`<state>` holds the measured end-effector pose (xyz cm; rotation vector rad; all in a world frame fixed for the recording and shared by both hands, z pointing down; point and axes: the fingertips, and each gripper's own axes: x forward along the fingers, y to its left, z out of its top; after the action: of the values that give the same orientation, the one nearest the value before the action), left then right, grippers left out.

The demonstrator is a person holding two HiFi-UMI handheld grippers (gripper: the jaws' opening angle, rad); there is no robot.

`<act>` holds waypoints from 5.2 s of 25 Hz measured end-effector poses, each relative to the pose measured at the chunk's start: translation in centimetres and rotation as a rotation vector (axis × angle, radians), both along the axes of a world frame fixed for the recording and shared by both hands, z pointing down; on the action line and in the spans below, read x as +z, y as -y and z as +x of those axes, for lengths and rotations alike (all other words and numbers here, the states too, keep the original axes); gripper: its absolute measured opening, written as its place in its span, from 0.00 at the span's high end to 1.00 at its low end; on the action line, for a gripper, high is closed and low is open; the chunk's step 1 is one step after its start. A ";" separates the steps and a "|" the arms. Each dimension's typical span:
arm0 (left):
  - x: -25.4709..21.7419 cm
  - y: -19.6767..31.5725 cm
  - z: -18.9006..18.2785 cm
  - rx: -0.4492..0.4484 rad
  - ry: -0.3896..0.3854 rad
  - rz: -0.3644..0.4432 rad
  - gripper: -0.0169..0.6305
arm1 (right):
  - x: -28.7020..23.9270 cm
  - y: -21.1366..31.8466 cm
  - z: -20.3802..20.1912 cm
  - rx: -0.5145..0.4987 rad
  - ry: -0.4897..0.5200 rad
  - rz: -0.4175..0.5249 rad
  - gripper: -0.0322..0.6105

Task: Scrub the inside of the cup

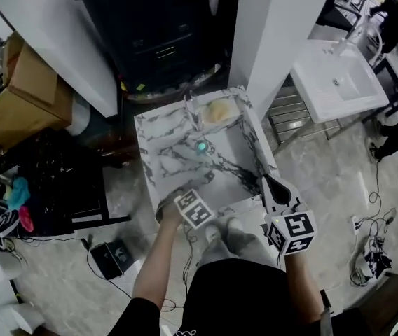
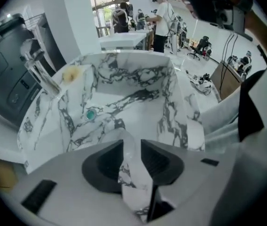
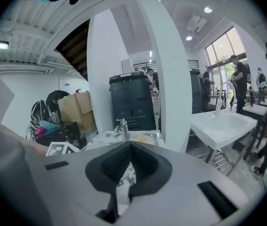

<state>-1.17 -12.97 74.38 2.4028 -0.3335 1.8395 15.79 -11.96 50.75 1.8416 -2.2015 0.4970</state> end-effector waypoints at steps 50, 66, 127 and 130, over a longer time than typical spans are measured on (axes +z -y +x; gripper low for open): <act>-36.3 3.0 -7.2 -0.772 -1.113 0.676 0.93 | -0.2 10.5 -4.9 -0.191 0.011 0.095 0.83; -36.6 0.6 -10.1 -0.937 -1.008 0.697 0.93 | 19.3 30.1 -0.8 0.005 0.124 -0.665 0.70; -44.6 -3.3 1.5 0.002 -1.385 0.181 0.93 | -14.9 -3.1 -13.6 -1.531 -0.099 0.273 0.85; -43.2 -1.3 1.1 -0.012 -1.301 0.231 0.93 | -15.2 -4.4 -13.7 -1.548 -0.117 0.272 0.85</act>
<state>-0.10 -11.68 31.19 3.0699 -0.3911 -0.0371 2.06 -7.53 35.57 -0.1625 -2.8029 -0.2422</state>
